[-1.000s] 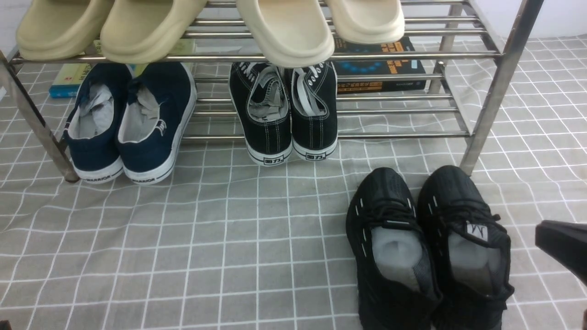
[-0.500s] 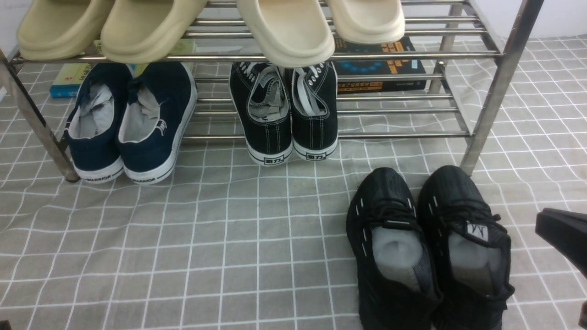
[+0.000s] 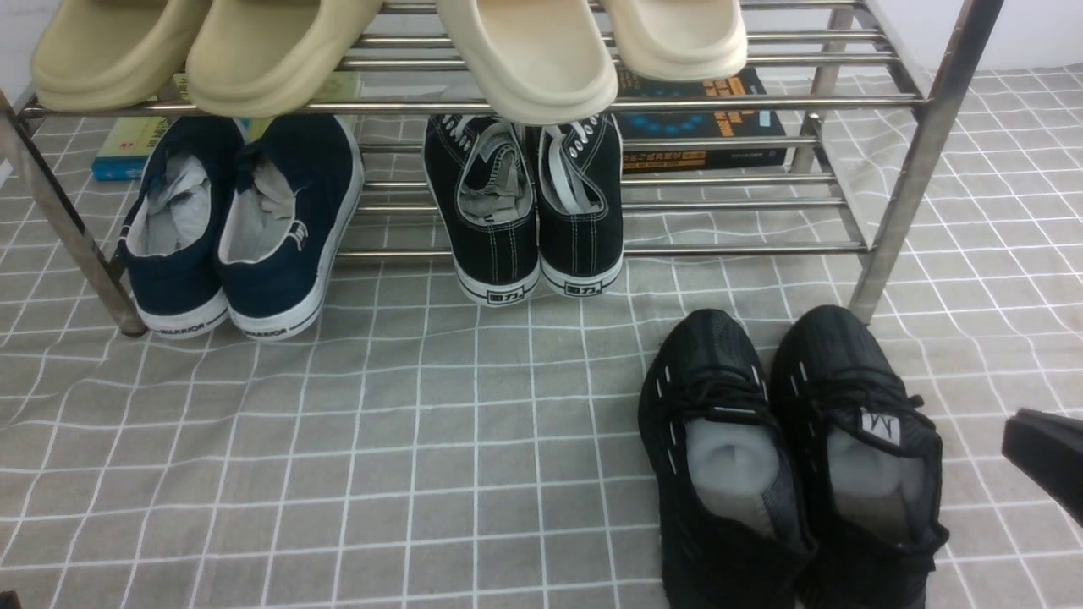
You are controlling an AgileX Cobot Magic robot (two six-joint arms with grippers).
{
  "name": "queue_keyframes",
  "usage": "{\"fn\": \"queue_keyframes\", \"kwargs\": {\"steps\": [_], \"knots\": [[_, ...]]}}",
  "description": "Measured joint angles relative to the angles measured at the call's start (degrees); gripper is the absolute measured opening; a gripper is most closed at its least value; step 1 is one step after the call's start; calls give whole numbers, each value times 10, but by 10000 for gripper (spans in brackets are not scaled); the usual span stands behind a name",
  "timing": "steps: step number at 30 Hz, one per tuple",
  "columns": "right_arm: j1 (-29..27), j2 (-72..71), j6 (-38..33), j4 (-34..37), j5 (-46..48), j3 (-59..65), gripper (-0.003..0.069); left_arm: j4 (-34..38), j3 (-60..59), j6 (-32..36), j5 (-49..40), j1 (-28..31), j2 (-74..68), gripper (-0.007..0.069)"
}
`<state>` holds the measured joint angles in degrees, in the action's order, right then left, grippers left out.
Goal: Take the shoes off the shelf with your hand from the grey coffee tablecloth.
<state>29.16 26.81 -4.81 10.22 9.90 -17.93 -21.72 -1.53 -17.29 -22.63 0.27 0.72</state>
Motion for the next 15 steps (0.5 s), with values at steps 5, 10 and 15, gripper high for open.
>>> {"fn": "queue_keyframes", "kwargs": {"steps": [5,10,15], "knots": [[-82,-100,0,-18,12,72,4,-1,0,0,0,0,0,240],[-172,-197,0,-45,65,133,11,-1,0,0,0,0,0,240],[-236,-266,0,-64,117,174,15,-1,0,0,0,0,0,240]]}}
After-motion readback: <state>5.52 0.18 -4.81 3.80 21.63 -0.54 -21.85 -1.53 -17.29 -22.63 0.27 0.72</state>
